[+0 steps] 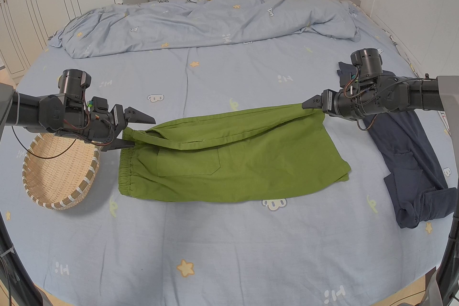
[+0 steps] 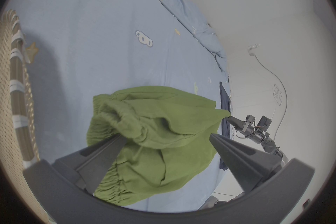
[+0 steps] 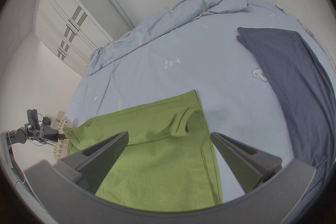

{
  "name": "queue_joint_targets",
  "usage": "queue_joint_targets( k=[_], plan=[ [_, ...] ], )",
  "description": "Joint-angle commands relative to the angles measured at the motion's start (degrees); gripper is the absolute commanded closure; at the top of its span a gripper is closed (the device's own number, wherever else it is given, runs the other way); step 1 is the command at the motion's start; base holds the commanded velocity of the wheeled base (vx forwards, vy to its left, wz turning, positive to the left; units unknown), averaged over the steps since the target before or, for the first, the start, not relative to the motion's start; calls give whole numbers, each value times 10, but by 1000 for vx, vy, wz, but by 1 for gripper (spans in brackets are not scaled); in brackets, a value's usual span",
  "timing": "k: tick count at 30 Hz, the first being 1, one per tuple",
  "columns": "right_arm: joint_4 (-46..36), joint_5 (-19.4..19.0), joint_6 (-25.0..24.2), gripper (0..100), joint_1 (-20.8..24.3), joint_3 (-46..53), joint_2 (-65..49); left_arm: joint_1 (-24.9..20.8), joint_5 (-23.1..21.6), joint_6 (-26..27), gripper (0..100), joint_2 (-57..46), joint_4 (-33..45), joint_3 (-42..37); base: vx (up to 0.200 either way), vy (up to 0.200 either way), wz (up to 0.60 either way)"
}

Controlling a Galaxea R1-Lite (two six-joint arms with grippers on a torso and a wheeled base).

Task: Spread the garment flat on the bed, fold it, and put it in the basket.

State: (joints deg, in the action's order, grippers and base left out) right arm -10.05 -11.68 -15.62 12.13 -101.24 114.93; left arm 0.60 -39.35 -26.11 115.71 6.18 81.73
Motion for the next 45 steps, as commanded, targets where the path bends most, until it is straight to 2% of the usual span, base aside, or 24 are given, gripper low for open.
queue_joint_targets(
  k=[1, 4, 10, 12, 18, 25, 29, 34, 37, 38, 40, 45],
  plan=[
    [-1, 1, 0, 0, 0, -1, -2, -7, -1, -20, 0, 25, -4, 27, 0, 0, 0],
    [-2, 2, 0, 0, -1, -1, -9, -7, -2, -61, 0, 60, -7, 83, 0, 0, 0],
    [-5, 2, 0, 0, -3, 3, -23, 7, 2, -99, 0, 88, -33, 119, 0, 0, 0],
    [-16, 2, -2, 0, -3, 3, -31, 14, 3, -148, 0, 97, -61, 138, 0, 0, 0],
    [-19, 0, -2, 0, 6, 31, -40, 15, 4, -155, 0, 101, -71, 138, 0, 0, 0],
    [-12, -5, -6, 0, 33, 111, -40, 17, 8, -152, 0, 97, -69, 116, 0, 0, 0],
    [20, -5, -7, 0, 39, 174, -39, 20, 8, -136, 0, 83, -68, 94, 0, 0, 0],
    [93, -7, -27, 0, 33, 252, -42, 25, 23, -92, 0, 49, -71, 53, 0, 0, 0],
    [102, -7, -32, 0, 21, 289, -61, 27, 34, -23, 0, 3, -71, -12, 0, 0, 0],
    [102, -7, -32, 0, 21, 289, -61, 27, 34, -23, 0, 3, -71, -12, 0, 0, 0],
    [107, -6, -32, 0, 13, 312, -71, 27, 44, 9, 0, -23, -75, -66, 0, 0, 0],
    [132, -16, -33, 0, -3, 342, -101, 28, 51, 24, 0, -37, -83, -101, 0, 0, 0]
  ],
)
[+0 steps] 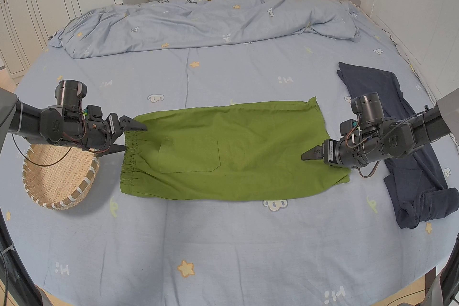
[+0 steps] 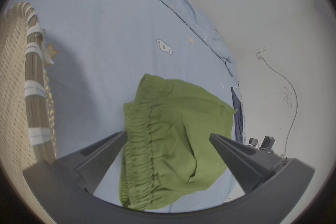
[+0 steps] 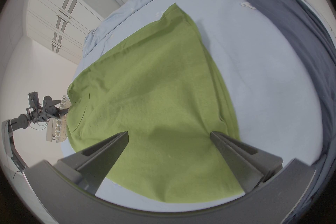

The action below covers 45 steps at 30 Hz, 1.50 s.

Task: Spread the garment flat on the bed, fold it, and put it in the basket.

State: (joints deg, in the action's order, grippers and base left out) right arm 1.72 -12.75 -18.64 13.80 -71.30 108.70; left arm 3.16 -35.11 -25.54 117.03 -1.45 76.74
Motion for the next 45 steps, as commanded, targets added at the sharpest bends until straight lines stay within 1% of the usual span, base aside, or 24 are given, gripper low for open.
queue_joint_targets(
  k=[1, 3, 8, 11, 12, 14, 15, 17, 18, 28, 29, 36, 42, 43, 45],
  plan=[
    [16, -7, -3, 0, -22, 45, -44, 3, 9, 18, 0, -51, -7, -55, 0, 0, 0],
    [17, -15, -3, 0, -24, 50, -58, 3, 9, 19, 0, -51, -7, -69, 0, 0, 0],
    [19, -21, -10, 0, -29, 43, -83, 3, 9, 21, 0, -44, -26, -86, 0, 0, 0],
    [21, -42, -24, 0, -32, 27, -97, 3, 9, 32, 0, -39, -33, -96, 0, 0, 0],
    [21, -61, -32, 0, -37, 20, -103, 3, 9, 44, 0, -36, -34, -99, 0, 0, 0],
    [21, -62, -32, 0, -37, 19, -104, 3, 9, 46, 0, -36, -34, -99, 0, 0, 0],
    [21, -97, -38, 0, -54, 17, -117, 2, 9, 66, 0, -27, -35, -105, 0, 0, 0],
    [21, -127, -37, 0, -66, 13, -117, 0, 9, 68, 0, -15, -36, -102, 0, 0, 0],
    [21, -131, -37, 0, -68, 11, -117, -1, 9, 68, 0, -12, -36, -100, 0, 0, 0],
    [21, -133, -37, 0, -78, 9, -123, -7, 17, 66, 0, 12, -67, -96, 0, 0, 0],
    [21, -134, -38, 0, -80, 9, -129, -8, 17, 60, 0, 18, -73, -88, 0, 0, 0],
    [21, -134, -38, 0, -83, 11, -137, -25, 17, 48, 0, 48, -73, -51, 0, 0, 0],
    [21, -133, -38, 0, -83, 10, -136, -25, 15, 46, 0, 47, -73, -48, 0, 0, 0],
    [21, -133, -38, 0, -83, 11, -136, -26, 14, 46, 100, 47, -73, -48, 0, 0, 0],
    [21, -133, -38, 0, -83, 11, -136, -25, 14, 46, 100, 48, -73, -47, 0, 0, 0]
  ],
)
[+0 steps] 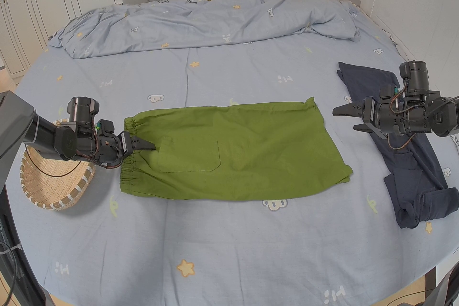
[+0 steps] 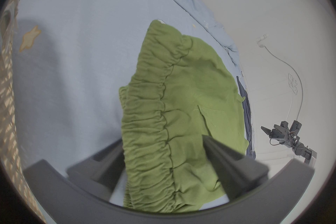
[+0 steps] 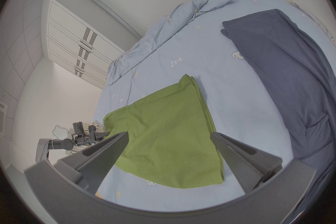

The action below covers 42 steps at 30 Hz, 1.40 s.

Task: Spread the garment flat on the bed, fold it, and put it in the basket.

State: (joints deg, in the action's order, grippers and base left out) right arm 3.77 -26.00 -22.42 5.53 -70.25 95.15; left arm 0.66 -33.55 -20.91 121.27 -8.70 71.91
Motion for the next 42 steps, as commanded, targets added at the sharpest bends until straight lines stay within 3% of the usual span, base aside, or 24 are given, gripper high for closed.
queue_joint_targets(
  k=[1, 10, 25, 42],
  plan=[
    [0, 0, 0, 0, 0, 0, 0, 0, -1, 0, 100, 5, 0, 2, 0, 0, 0],
    [-30, -20, -12, 0, -40, -8, 34, 0, -3, 0, 100, 0, 0, 2, 0, 0, 0],
    [-61, -20, 6, 0, -4, -6, 105, 2, -3, -13, 100, -17, 0, 1, 0, 0, 0],
    [-98, -20, 21, 0, -1, -3, 123, 1, -2, -13, 100, -16, 0, 1, 0, 0, 0]
  ],
)
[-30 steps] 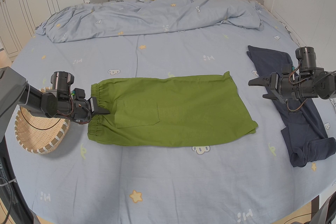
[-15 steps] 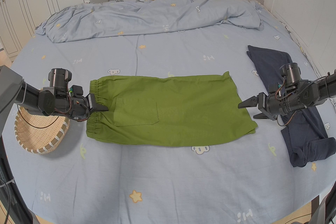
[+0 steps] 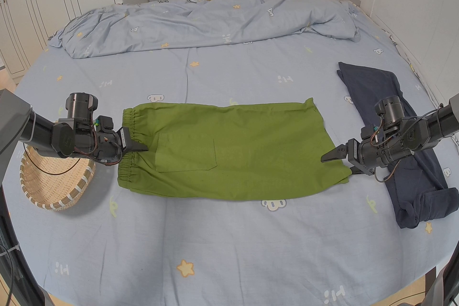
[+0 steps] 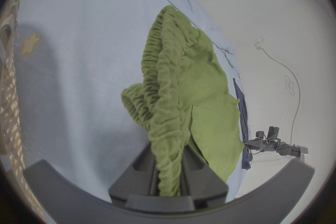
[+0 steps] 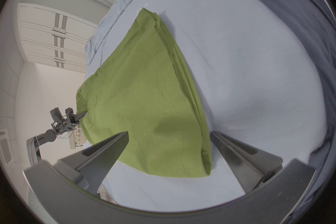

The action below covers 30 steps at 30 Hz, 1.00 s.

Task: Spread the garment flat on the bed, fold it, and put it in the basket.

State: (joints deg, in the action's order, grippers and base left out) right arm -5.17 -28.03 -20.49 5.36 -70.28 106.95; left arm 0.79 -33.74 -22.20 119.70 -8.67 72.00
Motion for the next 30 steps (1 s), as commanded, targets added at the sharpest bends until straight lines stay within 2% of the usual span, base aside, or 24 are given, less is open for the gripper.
queue_joint_targets(
  k=[1, 9, 10, 27, 30],
  plan=[
    [-9, 0, 5, 0, 1, -3, 5, 0, 0, 0, 100, 0, 0, 0, 0, 0, 0],
    [-8, 0, 8, 0, 1, -3, 11, 0, 0, 0, 100, 0, 0, 0, 0, 0, 0],
    [-8, 0, 8, 100, 1, -3, 12, 0, 0, 0, 100, 0, 0, 0, 0, 0, 0],
    [-10, 1, 9, 100, -6, -5, 3, 4, 3, 1, 100, -1, 0, -2, 0, 0, 0],
    [-67, 2, 10, 100, -4, 0, -88, 4, 3, 2, 100, -46, 52, -8, 0, 0, 0]
  ],
)
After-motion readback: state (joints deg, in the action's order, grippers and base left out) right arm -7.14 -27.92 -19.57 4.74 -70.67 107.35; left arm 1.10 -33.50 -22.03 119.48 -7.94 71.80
